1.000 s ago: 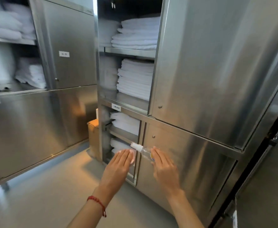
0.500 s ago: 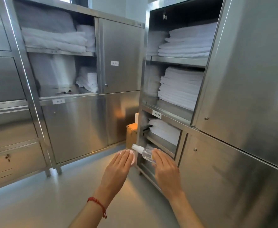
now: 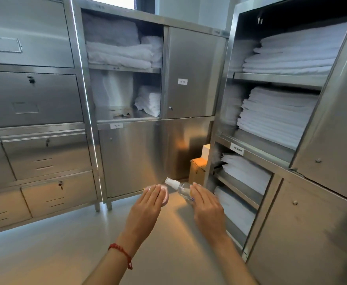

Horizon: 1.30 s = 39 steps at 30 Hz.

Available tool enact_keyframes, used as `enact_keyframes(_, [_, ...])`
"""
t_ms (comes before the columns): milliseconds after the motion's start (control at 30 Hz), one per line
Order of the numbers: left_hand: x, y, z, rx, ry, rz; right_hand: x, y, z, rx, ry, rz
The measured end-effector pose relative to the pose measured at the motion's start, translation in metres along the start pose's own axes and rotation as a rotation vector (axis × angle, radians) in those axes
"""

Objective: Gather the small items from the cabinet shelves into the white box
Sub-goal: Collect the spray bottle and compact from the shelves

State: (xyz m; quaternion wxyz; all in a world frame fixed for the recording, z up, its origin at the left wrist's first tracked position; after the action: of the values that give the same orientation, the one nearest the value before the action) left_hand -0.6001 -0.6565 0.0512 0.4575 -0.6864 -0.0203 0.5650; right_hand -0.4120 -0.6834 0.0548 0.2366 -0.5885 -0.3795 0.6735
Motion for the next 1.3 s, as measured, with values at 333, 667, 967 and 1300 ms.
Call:
enact_keyframes(333, [-0.015, 0.027, 0.064, -0.098, -0.062, 0.027, 0.048, -0.027, 0.060, -0.014, -0.110, 0.032])
enact_keyframes(667, [0.002, 0.017, 0.124, -0.162, -0.149, 0.008, 0.101, -0.079, 0.077, -0.120, -0.147, -0.012])
enact_keyframes(967, [0.042, -0.033, 0.168, -0.213, -0.170, 0.022, 0.169, -0.137, 0.047, -0.162, -0.186, -0.010])
enact_keyframes(1300, [0.096, -0.102, 0.202, -0.240, -0.224, -0.003, 0.239, -0.199, 0.003, -0.217, -0.253, -0.011])
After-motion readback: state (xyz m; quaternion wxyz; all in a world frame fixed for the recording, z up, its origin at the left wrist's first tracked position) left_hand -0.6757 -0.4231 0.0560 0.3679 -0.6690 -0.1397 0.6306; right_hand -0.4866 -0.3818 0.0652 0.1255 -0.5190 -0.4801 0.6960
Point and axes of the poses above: each hand's wrist, its own y-axis away from the middle knuckle, its own x-axis out of the palm, z = x × y, the point moved 1 cm from there along -y, towards the middle knuckle, and after that the axes turned 1 degree about y, right-handed, at the moved point
